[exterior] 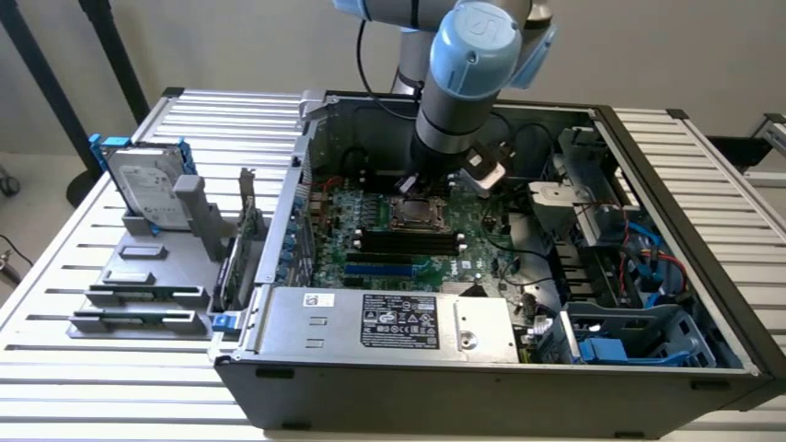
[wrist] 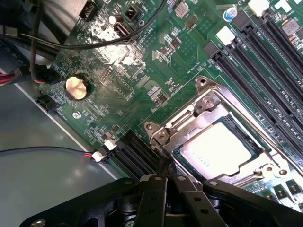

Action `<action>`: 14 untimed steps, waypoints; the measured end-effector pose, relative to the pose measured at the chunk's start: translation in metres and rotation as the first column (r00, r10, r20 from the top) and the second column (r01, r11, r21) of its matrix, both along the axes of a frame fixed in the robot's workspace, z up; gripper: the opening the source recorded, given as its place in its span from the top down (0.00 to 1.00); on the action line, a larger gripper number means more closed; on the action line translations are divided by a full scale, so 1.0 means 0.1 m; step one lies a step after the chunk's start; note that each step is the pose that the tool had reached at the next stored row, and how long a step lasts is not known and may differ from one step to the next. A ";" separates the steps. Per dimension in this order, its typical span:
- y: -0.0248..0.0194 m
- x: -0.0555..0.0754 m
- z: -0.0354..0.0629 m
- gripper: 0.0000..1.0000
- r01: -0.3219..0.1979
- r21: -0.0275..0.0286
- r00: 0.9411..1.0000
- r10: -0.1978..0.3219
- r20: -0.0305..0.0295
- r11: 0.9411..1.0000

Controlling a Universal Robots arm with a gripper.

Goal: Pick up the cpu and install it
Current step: 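Install the first cpu locking lever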

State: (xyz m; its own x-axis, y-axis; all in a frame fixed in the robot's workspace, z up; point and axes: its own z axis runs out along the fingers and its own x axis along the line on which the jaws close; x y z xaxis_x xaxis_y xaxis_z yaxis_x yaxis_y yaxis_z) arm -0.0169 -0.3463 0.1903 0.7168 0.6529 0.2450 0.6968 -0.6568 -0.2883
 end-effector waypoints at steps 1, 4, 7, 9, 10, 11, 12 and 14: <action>-0.001 0.01 0.000 0.89 -0.001 0.000 1.000 0.001 0.000 1.000; 0.000 0.03 0.000 0.89 -0.003 0.000 1.000 0.003 0.000 1.000; 0.001 0.05 -0.001 0.89 -0.003 0.000 1.000 0.003 0.000 1.000; 0.001 0.05 0.000 0.89 -0.003 0.001 1.000 0.003 0.000 1.000; 0.000 0.05 0.002 0.89 -0.003 0.001 1.000 0.003 0.000 1.000; 0.001 0.06 0.007 0.89 -0.003 0.002 1.000 0.003 0.000 1.000; 0.000 0.06 0.016 0.89 -0.003 0.002 1.000 0.003 0.000 1.000; -0.005 0.06 0.054 0.89 -0.003 0.002 1.000 0.003 0.000 1.000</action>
State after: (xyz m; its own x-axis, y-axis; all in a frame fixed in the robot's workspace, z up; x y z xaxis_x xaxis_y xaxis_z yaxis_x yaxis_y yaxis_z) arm -0.0113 -0.3469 0.1957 0.7147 0.6547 0.2462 0.6989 -0.6537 -0.2903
